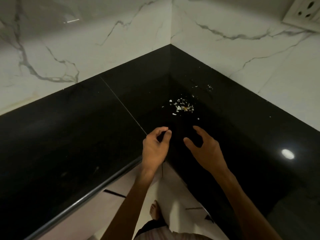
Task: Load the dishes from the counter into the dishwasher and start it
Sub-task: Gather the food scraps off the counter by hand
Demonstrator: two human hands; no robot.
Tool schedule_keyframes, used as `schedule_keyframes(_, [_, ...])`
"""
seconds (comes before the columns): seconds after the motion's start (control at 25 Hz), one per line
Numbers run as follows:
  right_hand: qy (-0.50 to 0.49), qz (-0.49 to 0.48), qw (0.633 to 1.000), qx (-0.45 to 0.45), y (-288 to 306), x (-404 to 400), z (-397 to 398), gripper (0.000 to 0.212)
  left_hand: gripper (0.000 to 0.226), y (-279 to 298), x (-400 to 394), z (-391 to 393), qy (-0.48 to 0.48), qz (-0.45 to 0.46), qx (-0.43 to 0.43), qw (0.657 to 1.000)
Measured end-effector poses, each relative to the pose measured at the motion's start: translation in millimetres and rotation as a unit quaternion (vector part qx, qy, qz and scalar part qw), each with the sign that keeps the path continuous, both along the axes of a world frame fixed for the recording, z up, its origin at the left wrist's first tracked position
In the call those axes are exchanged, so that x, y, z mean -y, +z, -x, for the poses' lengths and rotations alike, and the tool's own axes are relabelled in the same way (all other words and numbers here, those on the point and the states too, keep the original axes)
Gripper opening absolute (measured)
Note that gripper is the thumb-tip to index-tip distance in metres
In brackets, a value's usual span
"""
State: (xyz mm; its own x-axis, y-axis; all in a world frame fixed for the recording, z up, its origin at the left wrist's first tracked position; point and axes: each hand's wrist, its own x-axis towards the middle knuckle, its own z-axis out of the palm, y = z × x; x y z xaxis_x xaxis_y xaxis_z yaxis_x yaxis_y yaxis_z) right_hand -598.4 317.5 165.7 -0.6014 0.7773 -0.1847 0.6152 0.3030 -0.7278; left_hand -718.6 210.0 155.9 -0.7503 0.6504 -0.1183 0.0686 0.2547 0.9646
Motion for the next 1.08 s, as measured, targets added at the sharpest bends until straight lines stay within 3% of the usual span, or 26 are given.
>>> schedule_keyframes(0.2, [-0.041, -0.049, 0.973, 0.224, -73, -33, -1, 0.107, 0.078, -67, -20, 36, -0.043, 0.220, -0.198, 0.954])
schedule_keyframes(0.36, [-0.038, -0.130, 0.944, 0.301, -106, -48, 18, 0.107, 0.100, -101, -38, 54, -0.106, 0.343, -0.273, 0.892])
schedule_keyframes(0.64, [0.034, -0.182, 0.945, 0.268, -120, -127, 110, 0.089, 0.084, -108, -135, 97, -0.144, 0.324, -0.366, 0.861])
schedule_keyframes(0.76, [0.142, -0.148, 0.965, 0.164, -108, -174, 125, 0.078, 0.089, -109, -168, 114, -0.158, 0.315, -0.370, 0.859])
schedule_keyframes(0.84, [0.104, -0.121, 0.984, 0.072, -100, -223, 113, 0.073, 0.098, -109, -179, 120, -0.158, 0.311, -0.359, 0.866])
schedule_keyframes(0.88, [0.065, -0.139, 0.986, 0.069, -99, -252, 102, 0.074, 0.101, -109, -183, 122, -0.157, 0.310, -0.354, 0.868])
schedule_keyframes(0.96, [0.015, -0.203, 0.965, 0.164, -107, -309, 83, 0.081, 0.103, -108, -188, 123, -0.159, 0.306, -0.354, 0.870])
schedule_keyframes(1.08, [0.062, -0.227, 0.938, 0.256, -116, -361, 115, 0.085, 0.103, -107, -193, 126, -0.155, 0.293, -0.349, 0.876])
